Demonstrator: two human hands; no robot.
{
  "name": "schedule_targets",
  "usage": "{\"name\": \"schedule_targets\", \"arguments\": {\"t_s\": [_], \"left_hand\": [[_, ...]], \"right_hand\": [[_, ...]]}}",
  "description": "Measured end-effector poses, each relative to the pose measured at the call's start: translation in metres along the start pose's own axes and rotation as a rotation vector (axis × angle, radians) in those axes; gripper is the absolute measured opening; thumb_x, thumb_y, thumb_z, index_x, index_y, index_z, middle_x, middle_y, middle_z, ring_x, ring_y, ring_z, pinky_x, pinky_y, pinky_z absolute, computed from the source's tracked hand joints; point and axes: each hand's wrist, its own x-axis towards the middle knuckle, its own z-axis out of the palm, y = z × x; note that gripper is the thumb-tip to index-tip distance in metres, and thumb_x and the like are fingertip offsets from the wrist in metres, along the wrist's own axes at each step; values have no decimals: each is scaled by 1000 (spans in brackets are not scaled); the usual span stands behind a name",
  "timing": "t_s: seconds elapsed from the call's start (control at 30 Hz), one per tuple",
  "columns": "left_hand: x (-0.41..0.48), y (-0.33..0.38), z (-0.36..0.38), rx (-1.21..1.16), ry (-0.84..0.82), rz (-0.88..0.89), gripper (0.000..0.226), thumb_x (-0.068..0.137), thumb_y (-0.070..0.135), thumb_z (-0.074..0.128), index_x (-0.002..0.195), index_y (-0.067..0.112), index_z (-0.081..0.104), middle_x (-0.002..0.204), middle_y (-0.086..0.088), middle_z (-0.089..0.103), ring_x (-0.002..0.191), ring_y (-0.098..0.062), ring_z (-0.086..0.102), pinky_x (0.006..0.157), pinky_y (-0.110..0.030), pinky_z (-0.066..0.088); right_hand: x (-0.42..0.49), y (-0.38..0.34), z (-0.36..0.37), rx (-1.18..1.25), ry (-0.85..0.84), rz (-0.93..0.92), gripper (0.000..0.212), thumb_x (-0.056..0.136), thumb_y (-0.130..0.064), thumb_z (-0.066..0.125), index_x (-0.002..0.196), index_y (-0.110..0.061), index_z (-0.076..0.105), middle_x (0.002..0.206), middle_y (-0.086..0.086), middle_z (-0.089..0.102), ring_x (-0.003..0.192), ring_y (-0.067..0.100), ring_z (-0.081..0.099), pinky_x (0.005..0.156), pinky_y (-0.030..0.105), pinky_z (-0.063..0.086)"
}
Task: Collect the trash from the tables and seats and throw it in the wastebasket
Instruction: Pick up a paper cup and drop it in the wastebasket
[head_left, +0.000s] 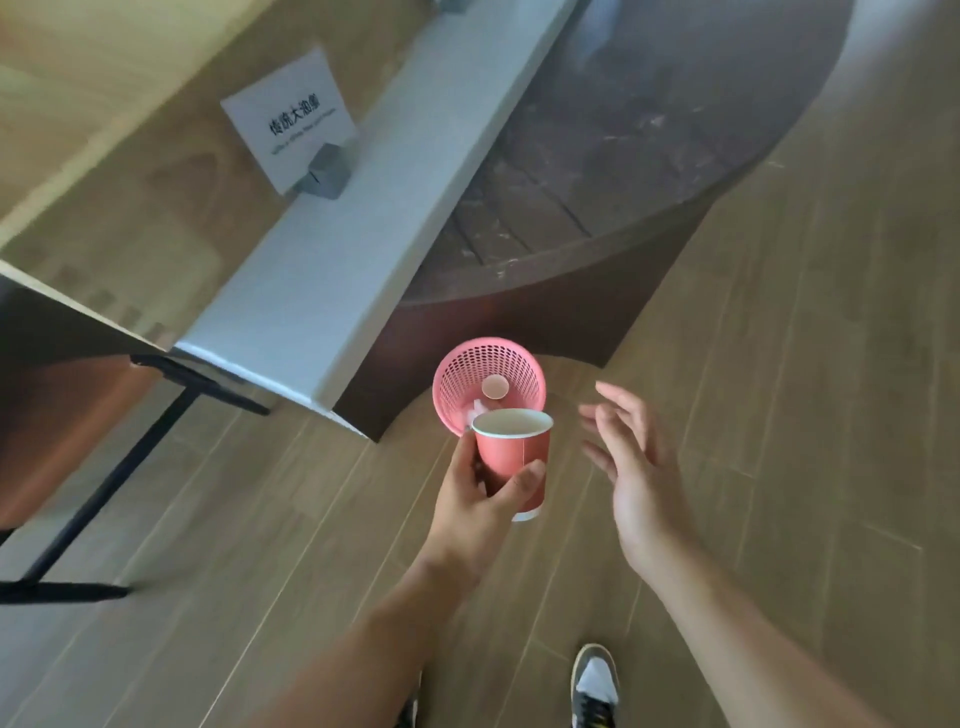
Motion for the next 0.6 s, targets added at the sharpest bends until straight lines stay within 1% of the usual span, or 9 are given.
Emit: {"name": "schedule_targets", "arguments": {"t_s": [0.07,0.17,0.27,0.37,0.47,0.53,0.6], "left_hand": [[23,-23,1,1,13,-7,47,85,20,80,127,27,60,109,11,78,99,-5,74,82,-19,57],[52,-62,-2,33,12,-16,45,92,5,80,127,24,59,106,12,78,95,-3,74,79,-18,57],[74,-105,-6,49,49,-54,47,91,-5,76,127,20,58,106,3,78,91,-1,74,77,-17,57],[87,-140,-11,84,95,-105,46,89,-5,77,121,21,57,113,-6,73,86,1,72,75,-16,57],[98,-164,-15,79,112,-150,49,87,-3,80,123,21,56,119,-11,72,87,-1,72,76,-18,57],[107,-171,-15,73,126,-159,56,80,2,87,121,25,56,119,-10,71,86,1,72,75,-17,57],[121,-169,-18,73,143,-146,58,73,7,87,118,26,57,115,-6,71,85,3,71,72,-15,56]], "right_hand": [[22,27,-1,0,-1,12,42,77,-71,66,115,-54,69,134,0,68,128,14,64,114,48,48],[47,68,-2,24,19,38,39,74,-69,68,110,-55,71,134,2,68,127,15,65,113,47,50],[59,109,-2,43,45,73,44,72,-68,68,113,-50,70,132,1,70,124,11,67,112,45,51],[64,141,-2,42,63,126,49,70,-69,68,114,-49,67,131,1,70,123,11,66,113,47,49],[68,160,-3,32,68,159,51,68,-69,68,114,-49,65,127,-1,71,121,9,67,114,47,49],[72,165,-4,8,59,168,51,67,-70,67,114,-50,64,127,-1,71,121,10,66,113,47,49],[78,164,-4,-3,50,165,47,68,-71,67,112,-54,64,127,-1,70,120,9,67,113,48,49]]}}
